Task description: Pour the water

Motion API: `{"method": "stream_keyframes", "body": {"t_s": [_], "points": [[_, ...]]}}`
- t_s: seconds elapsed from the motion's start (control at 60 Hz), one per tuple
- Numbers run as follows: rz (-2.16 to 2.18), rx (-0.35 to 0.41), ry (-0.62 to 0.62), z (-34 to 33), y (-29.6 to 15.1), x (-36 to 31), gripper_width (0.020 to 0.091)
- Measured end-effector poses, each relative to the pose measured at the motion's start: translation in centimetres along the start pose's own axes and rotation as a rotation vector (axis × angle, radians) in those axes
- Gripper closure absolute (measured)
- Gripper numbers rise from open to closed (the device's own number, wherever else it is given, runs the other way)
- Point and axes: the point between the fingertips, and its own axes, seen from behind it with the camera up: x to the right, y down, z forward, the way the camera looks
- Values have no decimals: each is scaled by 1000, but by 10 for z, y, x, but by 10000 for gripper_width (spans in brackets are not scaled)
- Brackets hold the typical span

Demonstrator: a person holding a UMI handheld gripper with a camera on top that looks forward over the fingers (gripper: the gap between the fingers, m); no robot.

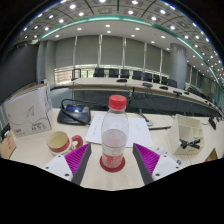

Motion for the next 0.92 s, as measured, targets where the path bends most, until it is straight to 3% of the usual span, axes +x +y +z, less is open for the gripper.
{"method": "stream_keyframes", "body": {"t_s": [0.1, 0.25, 0.483, 0.75, 0.917], "points": [[14, -77, 34, -56, 4, -12, 244], [22, -132, 66, -157, 10, -46, 242], [-51, -138, 86, -284, 26, -102, 243], [-70, -131, 83, -343, 40, -138, 245], [-65, -94, 111, -352, 25, -137, 244]]}}
